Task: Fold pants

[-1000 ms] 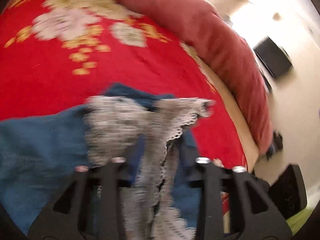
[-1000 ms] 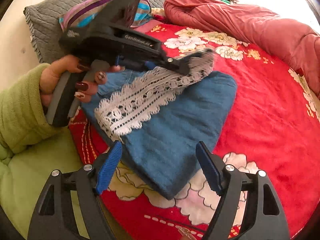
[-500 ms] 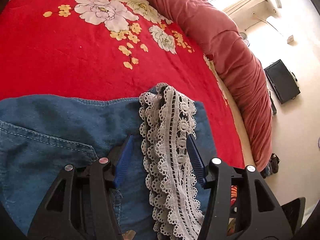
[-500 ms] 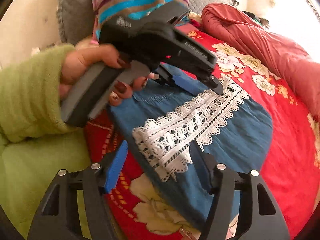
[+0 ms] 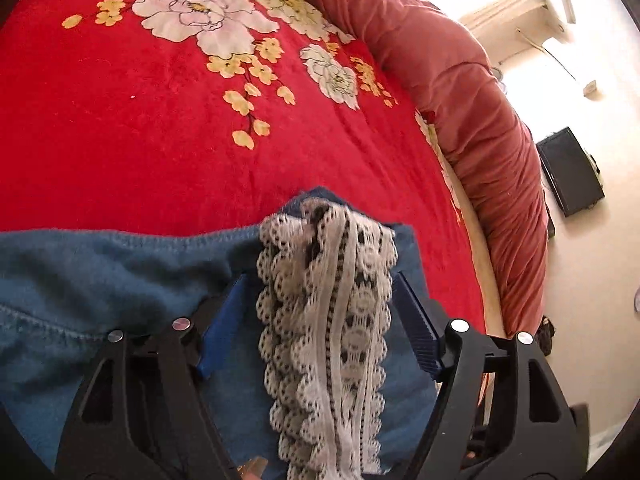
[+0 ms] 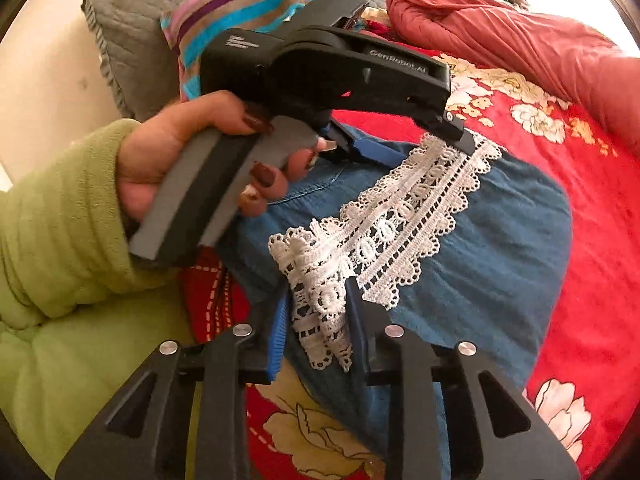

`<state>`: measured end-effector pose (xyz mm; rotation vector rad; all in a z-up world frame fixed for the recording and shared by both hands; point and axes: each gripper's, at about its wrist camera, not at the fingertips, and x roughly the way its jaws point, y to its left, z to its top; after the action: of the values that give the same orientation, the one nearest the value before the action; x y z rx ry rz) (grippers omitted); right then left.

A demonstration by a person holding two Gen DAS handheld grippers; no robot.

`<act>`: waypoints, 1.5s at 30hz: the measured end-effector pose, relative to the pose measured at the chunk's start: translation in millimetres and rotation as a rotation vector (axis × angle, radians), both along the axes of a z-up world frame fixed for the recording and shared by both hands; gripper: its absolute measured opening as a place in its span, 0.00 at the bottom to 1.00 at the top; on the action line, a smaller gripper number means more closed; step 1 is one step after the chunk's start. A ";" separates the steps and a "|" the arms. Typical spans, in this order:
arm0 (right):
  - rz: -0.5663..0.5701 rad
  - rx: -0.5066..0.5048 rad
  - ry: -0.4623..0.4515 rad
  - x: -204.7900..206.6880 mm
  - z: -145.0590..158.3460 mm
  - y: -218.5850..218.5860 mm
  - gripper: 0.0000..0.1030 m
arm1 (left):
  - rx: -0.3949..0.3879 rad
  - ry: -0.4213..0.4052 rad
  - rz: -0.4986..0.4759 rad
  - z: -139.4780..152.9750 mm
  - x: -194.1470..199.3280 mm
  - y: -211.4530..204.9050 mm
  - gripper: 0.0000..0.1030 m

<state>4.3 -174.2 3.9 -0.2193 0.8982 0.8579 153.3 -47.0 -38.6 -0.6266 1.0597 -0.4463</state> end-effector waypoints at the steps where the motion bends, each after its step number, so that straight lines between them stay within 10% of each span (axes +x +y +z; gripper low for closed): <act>1: -0.001 0.000 0.001 -0.4 -0.7 -0.3 0.25 | 0.016 0.003 0.010 0.2 1.5 -0.6 0.45; 3: -0.001 -0.002 0.000 -1.5 -1.8 1.2 0.25 | 0.017 0.013 0.011 -1.8 3.9 -2.3 0.12; 5: -0.002 -0.003 -0.003 -4.0 -1.0 3.0 0.25 | -0.003 0.003 0.023 -0.6 0.4 -0.5 0.10; 12: 0.046 0.000 -0.026 -7.7 5.2 8.9 0.25 | 0.083 -0.138 0.031 39.7 -24.2 10.8 0.10; 20: 0.077 -0.033 -0.010 -8.6 -4.6 23.8 0.35 | 0.102 -0.059 0.071 0.5 -18.5 31.1 0.19; 30: 0.031 0.102 -0.008 -9.4 31.6 -9.4 0.45 | 0.228 -0.199 0.104 54.3 -65.9 42.3 0.26; 38: -0.122 0.028 -0.023 5.6 25.4 -43.3 0.45 | 0.290 -0.271 -0.038 71.9 -120.4 -0.4 0.26; 45: -0.161 -0.148 0.007 5.4 -2.5 -45.2 0.43 | 0.456 -0.126 -0.232 19.3 -136.8 -45.4 0.26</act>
<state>9.7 -219.4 1.4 -0.2686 0.9728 0.6442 16.5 -92.4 -19.3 -0.0700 1.0716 -0.4195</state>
